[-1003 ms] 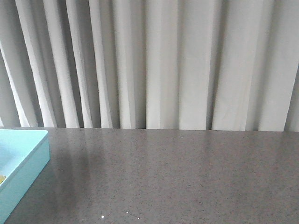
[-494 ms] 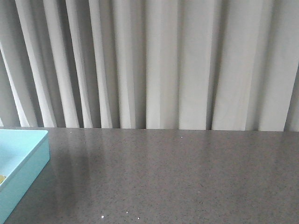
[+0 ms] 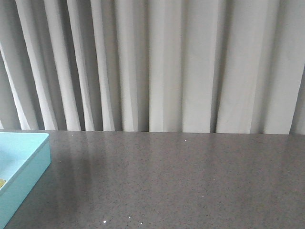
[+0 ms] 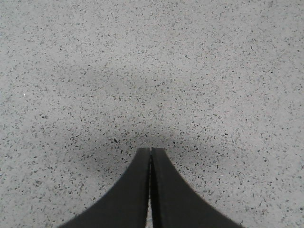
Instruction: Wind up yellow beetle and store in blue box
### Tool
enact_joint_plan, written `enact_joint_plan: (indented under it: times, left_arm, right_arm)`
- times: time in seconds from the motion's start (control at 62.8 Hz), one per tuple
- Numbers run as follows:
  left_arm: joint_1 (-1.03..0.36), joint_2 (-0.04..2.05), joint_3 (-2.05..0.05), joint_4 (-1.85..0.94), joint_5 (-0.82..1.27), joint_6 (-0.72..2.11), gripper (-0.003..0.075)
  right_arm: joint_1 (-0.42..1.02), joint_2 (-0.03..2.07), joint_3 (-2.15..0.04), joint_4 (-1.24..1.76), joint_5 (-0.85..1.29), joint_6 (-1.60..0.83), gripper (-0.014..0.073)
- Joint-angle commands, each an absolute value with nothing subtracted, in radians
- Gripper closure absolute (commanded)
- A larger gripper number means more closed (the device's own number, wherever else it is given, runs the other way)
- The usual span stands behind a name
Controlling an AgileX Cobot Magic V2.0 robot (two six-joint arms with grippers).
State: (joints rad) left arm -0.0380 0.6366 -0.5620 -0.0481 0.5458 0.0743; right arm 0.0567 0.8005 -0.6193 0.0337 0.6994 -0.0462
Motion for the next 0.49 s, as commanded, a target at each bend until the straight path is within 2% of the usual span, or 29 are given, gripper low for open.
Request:
enact_joint_plan:
  times: [0.0, 0.239, 0.478]
  left_arm:
    - [-0.043, 0.634, -0.587, -0.058, 0.473, 0.064, 0.0727]
    - [-0.043, 0.587, -0.546, -0.055, 0.431, 0.064, 0.0727]
    - [-0.043, 0.262, -0.324, -0.050, 0.315, 0.053, 0.0727]
  right_arm:
    - [0.054, 0.794, -0.645, 0.034, 0.651, -0.056, 0.0601]
    - [0.054, 0.794, -0.645, 0.034, 0.651, -0.059, 0.0601]
    - [0.054, 0.794, -0.645, 0.035, 0.652, -0.059, 0.0601]
